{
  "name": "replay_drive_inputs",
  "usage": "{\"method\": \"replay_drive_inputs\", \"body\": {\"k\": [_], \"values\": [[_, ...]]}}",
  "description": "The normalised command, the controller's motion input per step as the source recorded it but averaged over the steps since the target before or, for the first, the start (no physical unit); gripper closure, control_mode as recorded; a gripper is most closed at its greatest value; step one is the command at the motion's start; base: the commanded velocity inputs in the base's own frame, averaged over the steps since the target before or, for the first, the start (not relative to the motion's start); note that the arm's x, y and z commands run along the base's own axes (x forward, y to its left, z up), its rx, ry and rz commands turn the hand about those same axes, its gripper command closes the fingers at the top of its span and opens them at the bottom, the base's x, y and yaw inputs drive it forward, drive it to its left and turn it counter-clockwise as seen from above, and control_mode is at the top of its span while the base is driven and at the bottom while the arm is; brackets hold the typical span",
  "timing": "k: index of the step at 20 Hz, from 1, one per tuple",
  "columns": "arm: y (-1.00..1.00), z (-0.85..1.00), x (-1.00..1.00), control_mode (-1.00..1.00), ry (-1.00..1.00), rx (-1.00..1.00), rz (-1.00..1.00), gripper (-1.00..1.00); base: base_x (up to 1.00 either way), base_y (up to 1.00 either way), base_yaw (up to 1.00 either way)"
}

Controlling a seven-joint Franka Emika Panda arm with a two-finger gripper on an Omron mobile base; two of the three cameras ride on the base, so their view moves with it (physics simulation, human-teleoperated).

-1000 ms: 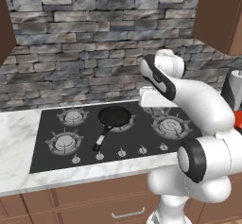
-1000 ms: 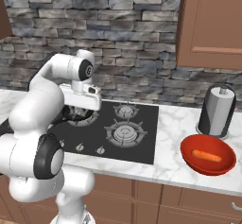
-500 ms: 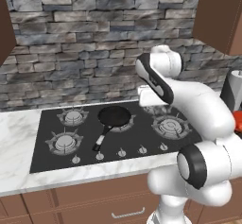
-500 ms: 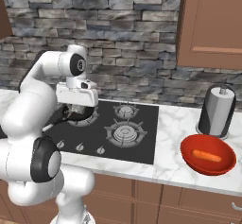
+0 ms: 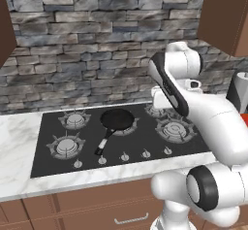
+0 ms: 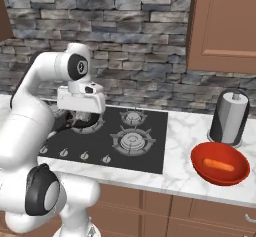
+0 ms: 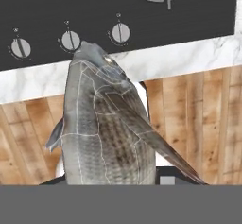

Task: Place the fish on the plate and place the carrot on the same plate.

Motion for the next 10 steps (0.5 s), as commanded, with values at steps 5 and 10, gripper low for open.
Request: {"method": "replay_drive_inputs", "body": {"k": [5,10], "values": [[-0.07,0.12,-0.25,-1.00,-0.09,0.00,0.06,1.00,0.00,0.00,0.00],[-0.17,0.03,-0.19,-1.00,-0.09,0.01,0.14,1.00,0.00,0.00,0.00]]}}
